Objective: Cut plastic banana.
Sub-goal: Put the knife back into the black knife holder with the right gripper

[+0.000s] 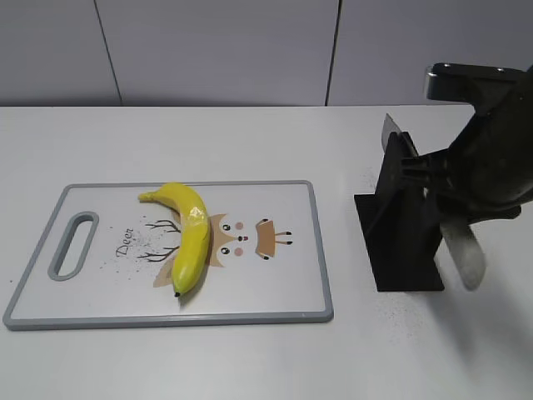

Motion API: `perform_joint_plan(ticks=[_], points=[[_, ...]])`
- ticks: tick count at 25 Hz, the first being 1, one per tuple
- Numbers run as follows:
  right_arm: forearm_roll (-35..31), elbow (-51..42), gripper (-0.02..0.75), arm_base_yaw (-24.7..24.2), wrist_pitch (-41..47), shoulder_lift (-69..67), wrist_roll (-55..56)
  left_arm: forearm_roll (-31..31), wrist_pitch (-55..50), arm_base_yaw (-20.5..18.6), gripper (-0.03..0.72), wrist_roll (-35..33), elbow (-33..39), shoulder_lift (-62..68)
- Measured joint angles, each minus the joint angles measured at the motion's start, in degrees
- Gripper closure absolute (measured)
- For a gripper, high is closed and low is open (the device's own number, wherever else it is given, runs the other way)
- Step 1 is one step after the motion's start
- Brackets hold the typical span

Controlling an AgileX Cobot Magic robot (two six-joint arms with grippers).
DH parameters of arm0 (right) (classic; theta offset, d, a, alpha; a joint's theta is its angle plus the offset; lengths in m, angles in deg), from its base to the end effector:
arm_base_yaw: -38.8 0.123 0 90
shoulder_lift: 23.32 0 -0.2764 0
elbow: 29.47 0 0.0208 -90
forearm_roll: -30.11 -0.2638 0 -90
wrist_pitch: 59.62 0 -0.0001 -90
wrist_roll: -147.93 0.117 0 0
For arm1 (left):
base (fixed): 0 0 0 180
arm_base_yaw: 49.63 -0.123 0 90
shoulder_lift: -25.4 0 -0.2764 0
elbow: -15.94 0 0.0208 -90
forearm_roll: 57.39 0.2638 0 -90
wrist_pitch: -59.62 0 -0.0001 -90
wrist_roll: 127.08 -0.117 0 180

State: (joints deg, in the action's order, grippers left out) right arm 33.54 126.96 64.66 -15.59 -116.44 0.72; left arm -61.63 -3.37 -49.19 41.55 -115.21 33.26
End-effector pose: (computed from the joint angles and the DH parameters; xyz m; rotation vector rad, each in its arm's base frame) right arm 0.2709 0.1259 0.1887 0.1197 2.8169 0.1744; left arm 0.0367 -0.0080 0.2652 0.2196 2.0753 0.0266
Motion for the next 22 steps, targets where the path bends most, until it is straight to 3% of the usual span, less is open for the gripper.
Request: perform_joint_plan(ticks=[4,6,11,17,22], points=[[-2.82,0.0,0.209,0.0,1.7,0.16,-6.52,0.0,0.0,0.0,0.2,0.0,0.0,0.0],[-6.08,0.0,0.134,0.0,2.85,1.38,-13.09,0.0,0.0,0.0,0.201,0.0,0.0,0.0],[-8.57,-0.57,0.102,0.0,7.23,10.19,-23.8,0.06,0.0,0.0,0.189,0.0,0.0,0.0],[-8.68,-10.18,0.104,0.0,7.25,26.3,-32.79,0.06,0.0,0.0,0.06,0.0,0.0,0.0],[-8.68,-18.99,0.113,0.0,7.32,40.38,-35.94,0.06,0.0,0.0,0.079,0.0,0.0,0.0]])
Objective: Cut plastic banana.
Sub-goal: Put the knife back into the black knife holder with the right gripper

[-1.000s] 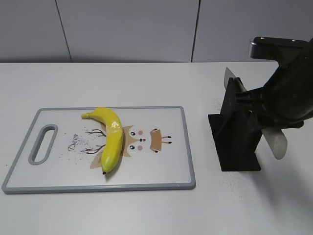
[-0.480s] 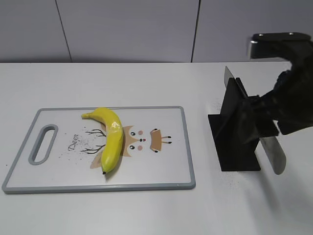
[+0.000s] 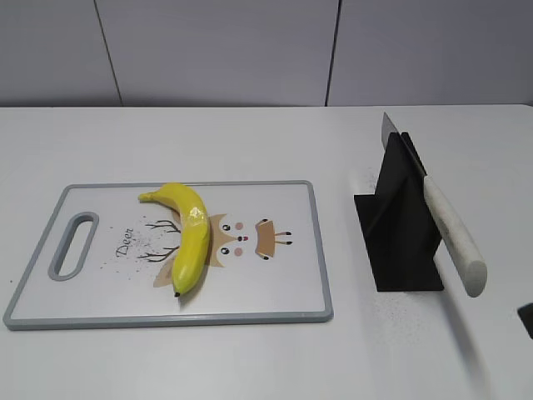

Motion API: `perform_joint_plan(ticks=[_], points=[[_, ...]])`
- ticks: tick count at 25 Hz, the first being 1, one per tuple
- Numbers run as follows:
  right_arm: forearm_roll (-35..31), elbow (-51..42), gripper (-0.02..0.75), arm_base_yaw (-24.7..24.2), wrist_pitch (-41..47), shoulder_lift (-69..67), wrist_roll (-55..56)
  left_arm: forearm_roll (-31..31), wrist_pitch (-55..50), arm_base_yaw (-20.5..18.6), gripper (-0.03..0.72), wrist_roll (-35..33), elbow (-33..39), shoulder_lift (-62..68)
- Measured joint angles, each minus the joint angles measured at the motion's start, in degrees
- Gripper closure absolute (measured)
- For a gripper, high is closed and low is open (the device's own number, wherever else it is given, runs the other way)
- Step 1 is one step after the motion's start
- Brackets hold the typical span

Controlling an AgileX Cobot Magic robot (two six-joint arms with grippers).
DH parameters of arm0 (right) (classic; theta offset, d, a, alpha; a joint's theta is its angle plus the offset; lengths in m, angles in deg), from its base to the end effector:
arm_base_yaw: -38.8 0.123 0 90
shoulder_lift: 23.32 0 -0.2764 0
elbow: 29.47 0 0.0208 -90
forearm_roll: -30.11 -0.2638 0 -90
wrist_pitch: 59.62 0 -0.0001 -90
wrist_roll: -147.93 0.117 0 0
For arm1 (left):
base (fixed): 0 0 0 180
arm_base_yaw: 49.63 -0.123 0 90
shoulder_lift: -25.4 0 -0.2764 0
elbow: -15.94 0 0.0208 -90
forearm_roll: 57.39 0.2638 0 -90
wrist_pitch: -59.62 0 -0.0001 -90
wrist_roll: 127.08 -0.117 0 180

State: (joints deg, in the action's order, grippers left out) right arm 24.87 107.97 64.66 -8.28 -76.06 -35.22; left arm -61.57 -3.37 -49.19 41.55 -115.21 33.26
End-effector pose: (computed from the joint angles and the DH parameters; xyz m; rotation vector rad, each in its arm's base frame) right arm 0.1417 0.0780 0.2419 -0.6004 2.5046 0.2638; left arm 0.0367 -0.0079 0.2652 0.2195 2.0754 0.0279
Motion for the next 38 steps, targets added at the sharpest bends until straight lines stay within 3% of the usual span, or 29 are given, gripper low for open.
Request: perform_joint_plan(ticks=[9,13,28,32,38], points=[[-1.03,-4.02,0.155,0.0,2.95,21.77,-2.88,-0.04,0.0,0.0,0.095,0.0,0.0,0.0],[-1.39,-5.03,0.156,0.0,7.76,27.74,-2.9,-0.04,0.0,0.0,0.095,0.0,0.0,0.0],[-0.25,-5.3,0.157,-0.91,8.2,44.99,-3.14,-0.04,0.0,0.0,0.095,0.0,0.0,0.0],[-0.35,-5.3,0.157,-6.4,8.21,45.06,-3.14,-0.06,0.0,0.0,0.096,0.0,0.0,0.0],[-0.43,-5.36,0.158,-21.41,8.26,45.06,-3.14,-0.06,0.0,0.0,0.097,0.0,0.0,0.0]])
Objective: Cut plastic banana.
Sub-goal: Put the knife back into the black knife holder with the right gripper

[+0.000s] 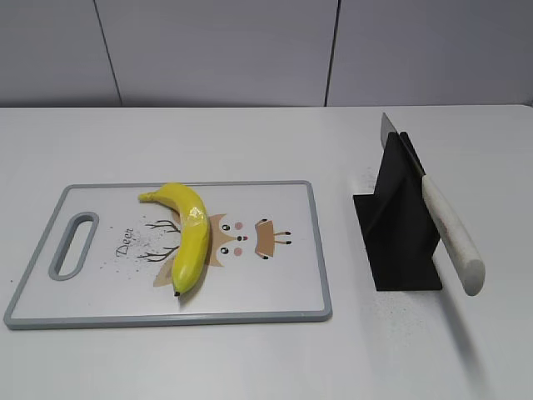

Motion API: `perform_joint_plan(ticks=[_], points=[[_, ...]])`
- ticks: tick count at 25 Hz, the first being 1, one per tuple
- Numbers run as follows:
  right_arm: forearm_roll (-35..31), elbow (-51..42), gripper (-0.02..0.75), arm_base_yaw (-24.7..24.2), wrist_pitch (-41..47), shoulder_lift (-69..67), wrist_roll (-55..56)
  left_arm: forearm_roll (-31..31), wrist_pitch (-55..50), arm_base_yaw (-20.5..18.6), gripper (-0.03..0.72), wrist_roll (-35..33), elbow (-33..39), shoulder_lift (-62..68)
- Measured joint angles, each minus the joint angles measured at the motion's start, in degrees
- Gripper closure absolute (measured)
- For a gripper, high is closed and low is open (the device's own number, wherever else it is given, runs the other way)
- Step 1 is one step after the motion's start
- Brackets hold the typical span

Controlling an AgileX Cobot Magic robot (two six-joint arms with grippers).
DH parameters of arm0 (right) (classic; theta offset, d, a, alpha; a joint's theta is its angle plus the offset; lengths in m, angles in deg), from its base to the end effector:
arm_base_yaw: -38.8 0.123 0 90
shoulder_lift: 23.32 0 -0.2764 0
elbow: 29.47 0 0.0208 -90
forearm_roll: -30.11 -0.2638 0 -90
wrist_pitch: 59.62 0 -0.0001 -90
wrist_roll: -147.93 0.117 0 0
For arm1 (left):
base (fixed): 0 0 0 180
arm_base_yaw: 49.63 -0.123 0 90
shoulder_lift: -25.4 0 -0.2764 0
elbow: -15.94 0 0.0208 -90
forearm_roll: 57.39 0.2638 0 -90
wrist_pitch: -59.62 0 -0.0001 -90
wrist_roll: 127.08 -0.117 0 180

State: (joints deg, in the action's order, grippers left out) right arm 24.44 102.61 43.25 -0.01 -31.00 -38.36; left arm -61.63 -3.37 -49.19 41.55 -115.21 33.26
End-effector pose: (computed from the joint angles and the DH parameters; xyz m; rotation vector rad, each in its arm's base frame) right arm 0.0366 0.0129 0.2766 -0.1921 1.9991 0.0972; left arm 0.0367 -0.0080 0.2652 0.2196 2.0753 0.0266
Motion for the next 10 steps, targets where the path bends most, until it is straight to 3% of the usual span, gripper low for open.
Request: perform_joint_plan(ticks=[3,10], points=[[0.0,0.0,0.158,-5.32,0.0,0.0,0.0,0.0,0.0,0.0,0.097,0.0,0.0,0.0],[-0.02,0.0,0.158,-5.71,0.0,0.0,0.0,0.0,0.0,0.0,0.097,0.0,0.0,0.0]])
